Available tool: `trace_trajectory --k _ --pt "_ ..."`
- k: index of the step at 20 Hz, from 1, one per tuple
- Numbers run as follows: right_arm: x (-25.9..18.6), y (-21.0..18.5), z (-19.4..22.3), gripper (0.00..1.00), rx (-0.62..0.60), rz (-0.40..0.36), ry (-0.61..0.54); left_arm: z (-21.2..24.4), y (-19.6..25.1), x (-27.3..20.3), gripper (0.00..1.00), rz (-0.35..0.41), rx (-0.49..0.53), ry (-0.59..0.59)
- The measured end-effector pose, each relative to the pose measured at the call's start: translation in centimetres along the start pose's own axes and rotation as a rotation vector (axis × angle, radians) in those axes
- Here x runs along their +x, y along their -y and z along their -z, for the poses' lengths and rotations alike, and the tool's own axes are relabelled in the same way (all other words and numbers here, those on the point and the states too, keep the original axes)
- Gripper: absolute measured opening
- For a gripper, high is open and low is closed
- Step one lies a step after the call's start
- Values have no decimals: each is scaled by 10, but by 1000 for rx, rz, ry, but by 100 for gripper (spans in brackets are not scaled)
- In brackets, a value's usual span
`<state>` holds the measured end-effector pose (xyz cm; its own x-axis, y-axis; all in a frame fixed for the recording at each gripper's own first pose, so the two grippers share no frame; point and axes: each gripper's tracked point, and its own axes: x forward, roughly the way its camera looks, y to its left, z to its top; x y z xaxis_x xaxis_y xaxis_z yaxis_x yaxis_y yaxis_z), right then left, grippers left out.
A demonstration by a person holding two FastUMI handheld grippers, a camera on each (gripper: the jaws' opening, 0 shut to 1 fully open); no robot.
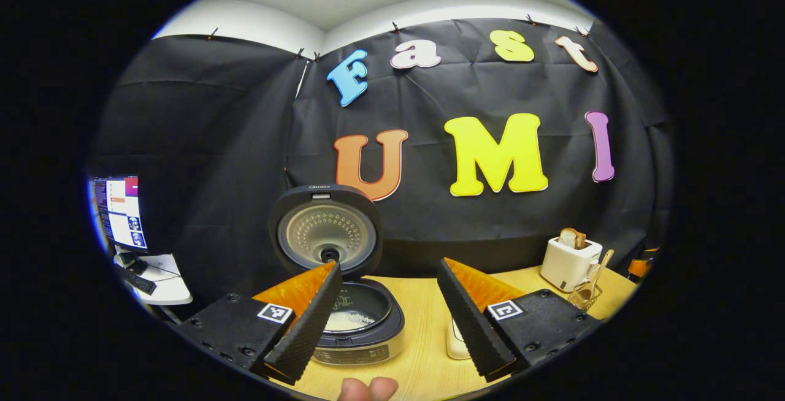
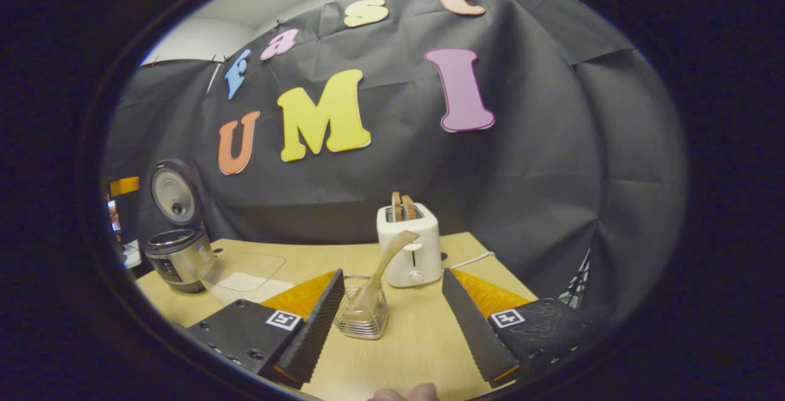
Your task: Close the left gripper, press the button to open the rice cooker; take a wooden spoon from the chopstick holder with the right hand, scoop a spoonful of rice and pour it into the rice cooker, then put the wooden spoon back into the chopstick holder.
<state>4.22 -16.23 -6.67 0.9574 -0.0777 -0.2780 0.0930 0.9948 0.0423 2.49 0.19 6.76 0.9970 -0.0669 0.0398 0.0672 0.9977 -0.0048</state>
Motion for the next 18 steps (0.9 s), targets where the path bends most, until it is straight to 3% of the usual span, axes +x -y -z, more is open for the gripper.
trace_trajectory --k 4,15,16,17,18 --pt "57 -14 12 96 19 -55 -75 -6 -1 -7 99 -4 -7 29" --pt "148 -5 37 95 150 -36 -205 2 -25 5 99 -52 -9 0" --pt "151 -3 37 91 158 -35 -204 4 -26 6 99 -53 -10 -5" --pt "152 -2 36 81 158 -34 -201 6 -28 6 99 -57 -11 -12" --pt "153 -3 37 80 160 -37 -201 8 -31 7 99 -60 -14 -17"
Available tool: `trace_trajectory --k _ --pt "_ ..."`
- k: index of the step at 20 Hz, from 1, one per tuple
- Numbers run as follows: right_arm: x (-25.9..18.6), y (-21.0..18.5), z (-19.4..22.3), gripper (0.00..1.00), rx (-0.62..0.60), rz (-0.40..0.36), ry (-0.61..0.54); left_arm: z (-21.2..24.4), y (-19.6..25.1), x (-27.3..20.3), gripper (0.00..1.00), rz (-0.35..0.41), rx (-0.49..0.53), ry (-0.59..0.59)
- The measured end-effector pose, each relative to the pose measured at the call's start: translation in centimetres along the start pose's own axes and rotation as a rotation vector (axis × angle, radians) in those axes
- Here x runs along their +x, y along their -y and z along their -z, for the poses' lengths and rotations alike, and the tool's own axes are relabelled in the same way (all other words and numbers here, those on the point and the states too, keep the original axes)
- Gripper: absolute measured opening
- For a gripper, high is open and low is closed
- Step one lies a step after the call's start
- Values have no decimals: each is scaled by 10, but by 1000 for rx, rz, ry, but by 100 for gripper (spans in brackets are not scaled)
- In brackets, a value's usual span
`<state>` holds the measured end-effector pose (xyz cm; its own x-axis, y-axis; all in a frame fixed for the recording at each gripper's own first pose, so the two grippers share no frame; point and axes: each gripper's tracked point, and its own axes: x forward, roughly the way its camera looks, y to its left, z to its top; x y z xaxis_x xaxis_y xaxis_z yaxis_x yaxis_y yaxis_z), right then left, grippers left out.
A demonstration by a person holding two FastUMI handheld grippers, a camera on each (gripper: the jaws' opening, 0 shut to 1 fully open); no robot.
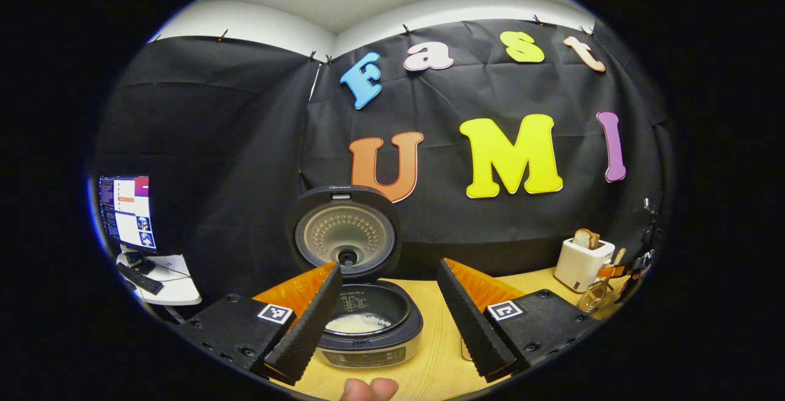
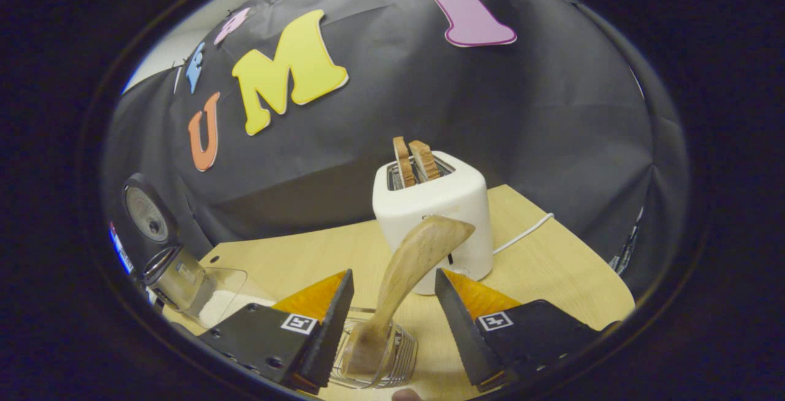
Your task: Close the left gripper, press the button to open the rice cooker; take a wooden spoon from the chopstick holder with the right hand, scoop a spoonful of rice and pour it into the rice cooker, then put the wooden spoon back into the chopstick holder.
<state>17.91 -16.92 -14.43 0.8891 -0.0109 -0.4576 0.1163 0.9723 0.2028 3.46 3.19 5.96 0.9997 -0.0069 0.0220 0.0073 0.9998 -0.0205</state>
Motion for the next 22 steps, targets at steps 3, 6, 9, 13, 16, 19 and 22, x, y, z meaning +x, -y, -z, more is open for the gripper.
trace_trajectory --k 3,6,9,13,16,19,22 --pt "3 1 -1 54 12 7 2 4 -3 1 99 -7 -6 -9" --pt "2 -3 1 22 20 3 -11 6 -4 2 99 -3 -10 -13" --pt "-3 -18 1 14 31 -38 -12 6 -8 3 99 -9 -7 -6" --pt "-13 -31 -6 0 -67 -35 32 10 -14 2 99 -14 -9 -7" --pt "-32 -44 -27 0 -101 -35 100 16 -19 2 99 -13 -17 -11" --pt "-51 -63 -53 0 -183 -9 176 19 -24 1 99 -6 -34 -15" --pt "-69 -101 -72 0 -209 -45 224 20 -32 -3 99 -2 -46 -5"
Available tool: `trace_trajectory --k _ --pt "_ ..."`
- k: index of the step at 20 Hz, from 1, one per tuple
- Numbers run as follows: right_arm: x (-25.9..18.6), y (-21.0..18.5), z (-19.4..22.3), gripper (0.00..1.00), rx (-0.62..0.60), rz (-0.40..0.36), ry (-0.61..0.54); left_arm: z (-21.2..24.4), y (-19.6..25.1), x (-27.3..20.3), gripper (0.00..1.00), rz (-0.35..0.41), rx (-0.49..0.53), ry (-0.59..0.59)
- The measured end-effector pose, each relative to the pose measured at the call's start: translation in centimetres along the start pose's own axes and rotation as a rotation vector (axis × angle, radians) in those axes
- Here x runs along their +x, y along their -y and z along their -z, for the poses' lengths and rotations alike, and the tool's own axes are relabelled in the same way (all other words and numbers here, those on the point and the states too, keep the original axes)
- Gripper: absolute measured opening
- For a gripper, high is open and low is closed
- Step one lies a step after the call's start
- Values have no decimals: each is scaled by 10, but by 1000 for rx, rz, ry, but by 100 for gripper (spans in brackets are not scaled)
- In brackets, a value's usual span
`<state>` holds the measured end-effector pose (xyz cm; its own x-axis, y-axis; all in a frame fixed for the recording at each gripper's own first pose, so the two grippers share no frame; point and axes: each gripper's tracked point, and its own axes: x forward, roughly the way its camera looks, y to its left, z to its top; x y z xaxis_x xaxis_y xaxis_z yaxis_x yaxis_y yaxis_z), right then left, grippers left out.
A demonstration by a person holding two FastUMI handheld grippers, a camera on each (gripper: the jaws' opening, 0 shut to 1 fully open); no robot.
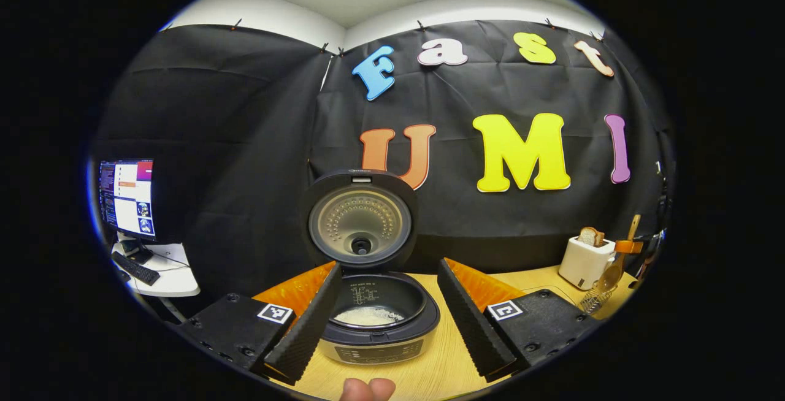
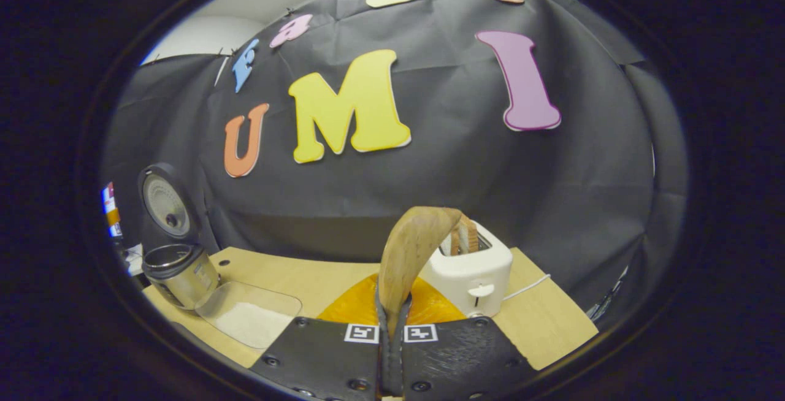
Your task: Close the left gripper, press the button to open the rice cooker; take a wooden spoon from the chopstick holder with the right hand, scoop a spoonful of rice and pour it into the rice cooker, then put the wooden spoon back into the chopstick holder.
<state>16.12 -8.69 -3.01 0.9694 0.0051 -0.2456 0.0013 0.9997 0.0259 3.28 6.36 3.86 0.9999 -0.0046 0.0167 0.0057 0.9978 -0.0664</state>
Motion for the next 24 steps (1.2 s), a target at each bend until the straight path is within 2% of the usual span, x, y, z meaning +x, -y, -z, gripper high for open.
trace_trajectory --k 1,5,9,13,16,18,19,21,24 --pt "-6 -17 -10 2 -10 -16 14 2 -4 -1 99 0 -3 0" --pt "-1 -97 -26 0 -39 -118 33 8 -24 -5 99 -12 -1 0" --pt "32 -167 -3 0 -117 -164 -5 13 -43 -7 99 -29 -14 -3" --pt "69 -198 50 0 -274 -118 -60 18 -51 -7 99 -28 -44 -8" --pt "86 -202 82 0 -465 -30 -82 25 -57 -7 99 -28 -48 -10" --pt "93 -199 100 0 -522 -1 -134 31 -60 -5 99 -25 -50 -18" --pt "97 -196 116 0 -528 5 -201 35 -59 -4 99 -18 -54 -26" --pt "100 -204 122 1 -547 8 -258 41 -61 -4 99 -9 -60 -33" --pt "88 -244 147 1 -377 -95 -398 43 -66 -6 99 -5 -79 -30"
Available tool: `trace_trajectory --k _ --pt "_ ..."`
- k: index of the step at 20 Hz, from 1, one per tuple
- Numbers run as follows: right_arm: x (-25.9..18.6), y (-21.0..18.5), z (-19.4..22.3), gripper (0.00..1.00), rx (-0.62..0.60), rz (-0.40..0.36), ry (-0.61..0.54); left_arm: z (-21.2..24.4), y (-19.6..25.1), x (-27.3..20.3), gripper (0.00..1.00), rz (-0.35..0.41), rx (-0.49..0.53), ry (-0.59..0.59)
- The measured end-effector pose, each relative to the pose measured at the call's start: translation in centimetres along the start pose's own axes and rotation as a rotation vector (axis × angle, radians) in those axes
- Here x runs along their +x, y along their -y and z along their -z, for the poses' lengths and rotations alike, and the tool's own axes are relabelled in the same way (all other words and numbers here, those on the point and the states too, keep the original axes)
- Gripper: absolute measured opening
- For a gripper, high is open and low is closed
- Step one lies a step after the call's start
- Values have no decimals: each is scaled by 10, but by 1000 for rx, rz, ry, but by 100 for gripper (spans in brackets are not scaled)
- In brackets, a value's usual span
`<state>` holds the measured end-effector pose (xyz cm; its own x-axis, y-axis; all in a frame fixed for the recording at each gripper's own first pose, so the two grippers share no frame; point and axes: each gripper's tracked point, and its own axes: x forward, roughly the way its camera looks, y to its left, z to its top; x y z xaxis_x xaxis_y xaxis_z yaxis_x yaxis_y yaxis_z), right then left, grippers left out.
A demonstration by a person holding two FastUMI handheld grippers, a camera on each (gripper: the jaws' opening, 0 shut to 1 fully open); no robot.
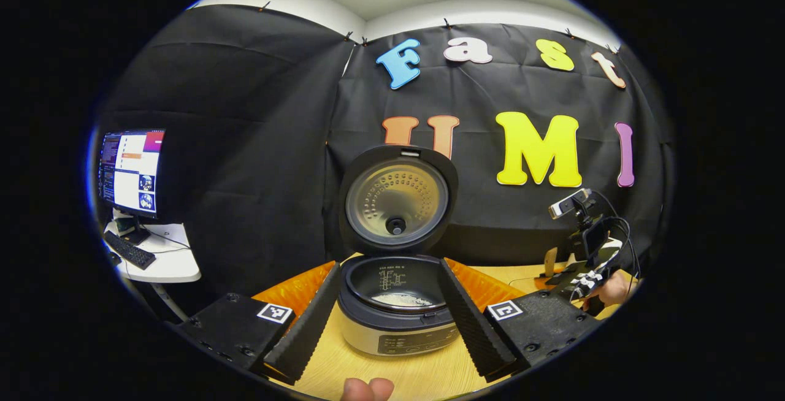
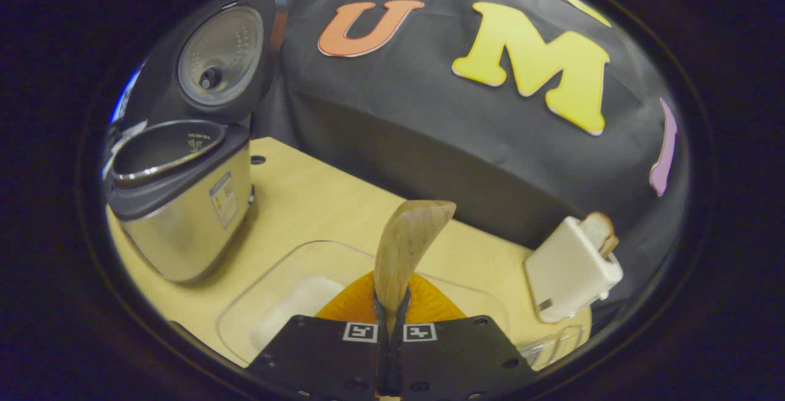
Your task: Close the left gripper, press the button to open the rice cooker; take a wooden spoon from the chopstick holder with the right hand, scoop a spoonful of rice and pour it into the rice cooker, then put the wooden spoon back into the chopstick holder.
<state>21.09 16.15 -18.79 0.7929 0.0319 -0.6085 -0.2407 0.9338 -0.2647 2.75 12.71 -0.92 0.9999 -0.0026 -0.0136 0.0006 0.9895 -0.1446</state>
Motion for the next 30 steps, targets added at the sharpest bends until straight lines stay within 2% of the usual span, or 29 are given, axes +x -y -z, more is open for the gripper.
trace_trajectory --k 5,7,8,9,16,20,24,27,28,29,30 --pt "1 -29 -3 1 260 -121 -10 -3 -17 -11 99 -20 14 17" --pt "1 -27 -6 0 379 -147 3 -3 -21 -13 99 -27 7 19" --pt "0 -26 -8 3 441 -171 9 -3 -22 -13 99 -29 6 17" --pt "-1 -26 -8 0 506 -199 7 -3 -22 -14 99 -33 9 15" --pt "-2 -24 -16 0 806 -349 -5 -6 -18 -15 99 -41 37 13" --pt "-9 -12 -30 0 987 -436 36 -5 -16 -15 99 -53 57 0" --pt "-18 10 -41 0 1060 -465 101 -7 -11 -15 99 -59 76 -6" --pt "-23 29 -48 0 1162 -483 141 -10 -6 -15 99 -57 90 -8" --pt "-24 36 -49 0 1197 -491 152 -11 -3 -15 95 -55 95 -5" --pt "-26 43 -48 0 1226 -491 162 -13 -1 -15 99 -54 100 -2" --pt "-27 48 -47 0 1241 -486 171 -14 0 -15 99 -51 103 2"
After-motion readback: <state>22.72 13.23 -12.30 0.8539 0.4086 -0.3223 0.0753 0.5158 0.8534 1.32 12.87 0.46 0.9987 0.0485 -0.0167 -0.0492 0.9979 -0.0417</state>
